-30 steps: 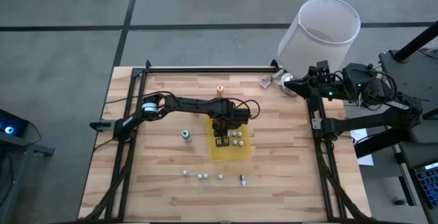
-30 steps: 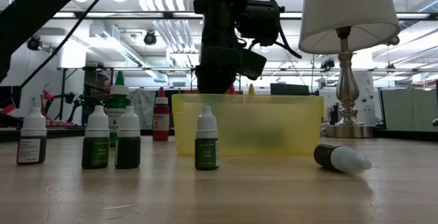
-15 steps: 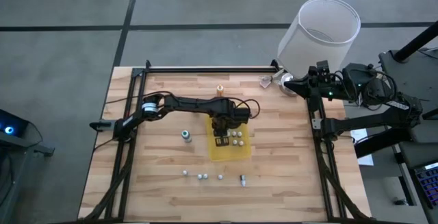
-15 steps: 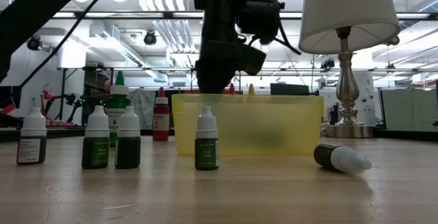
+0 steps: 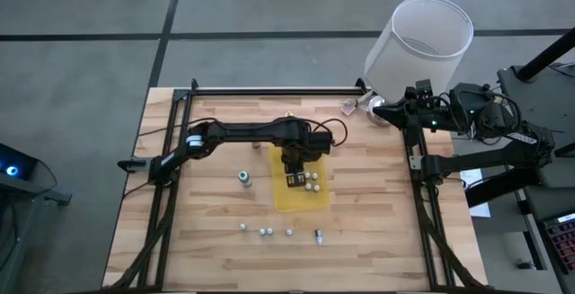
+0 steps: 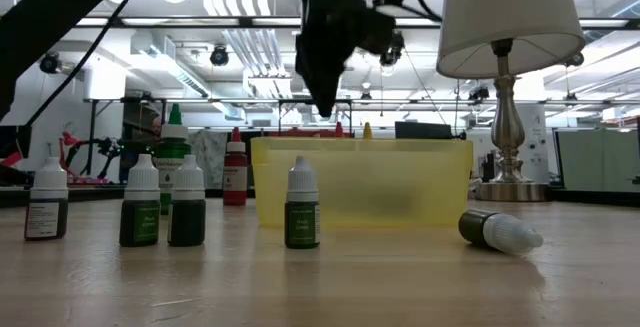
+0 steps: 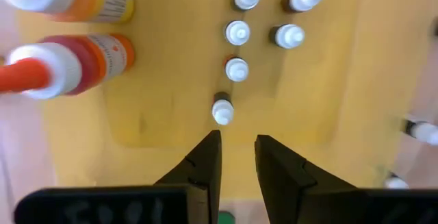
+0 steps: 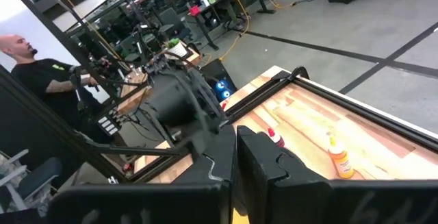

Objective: Pick & Place food coloring
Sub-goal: Put the large yellow food coloring bottle into the bin

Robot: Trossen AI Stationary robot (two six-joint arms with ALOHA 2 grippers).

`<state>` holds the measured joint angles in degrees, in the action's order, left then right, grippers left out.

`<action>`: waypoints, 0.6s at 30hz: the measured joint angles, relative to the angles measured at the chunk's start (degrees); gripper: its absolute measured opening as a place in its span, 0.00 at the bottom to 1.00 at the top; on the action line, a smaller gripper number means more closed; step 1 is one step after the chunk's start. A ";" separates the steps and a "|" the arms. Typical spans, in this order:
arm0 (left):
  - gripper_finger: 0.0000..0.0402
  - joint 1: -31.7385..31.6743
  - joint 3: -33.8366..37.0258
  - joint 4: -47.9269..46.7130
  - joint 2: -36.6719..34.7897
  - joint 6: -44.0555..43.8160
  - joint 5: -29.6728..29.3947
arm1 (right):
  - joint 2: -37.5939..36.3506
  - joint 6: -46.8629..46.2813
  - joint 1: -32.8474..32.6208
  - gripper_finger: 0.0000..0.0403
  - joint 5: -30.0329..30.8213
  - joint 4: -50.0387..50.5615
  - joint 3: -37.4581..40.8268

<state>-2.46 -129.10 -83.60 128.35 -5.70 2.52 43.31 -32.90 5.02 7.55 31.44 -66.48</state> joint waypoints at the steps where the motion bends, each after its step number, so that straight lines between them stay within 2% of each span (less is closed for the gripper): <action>1: 0.16 0.15 -1.27 -0.89 -0.02 -0.25 0.02 | 0.00 0.02 0.00 0.02 0.00 0.01 0.00; 5: 0.16 0.92 -5.97 -3.33 -0.06 -0.53 0.03 | -0.02 0.04 0.00 0.02 -0.02 0.01 0.00; 18: 0.16 1.00 -1.84 -5.09 -6.89 -0.83 -2.11 | -0.04 -0.09 0.00 0.02 -0.07 0.07 0.06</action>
<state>-1.46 -130.93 -88.68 121.46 -6.53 0.41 43.27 -32.99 5.02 7.49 31.51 -66.41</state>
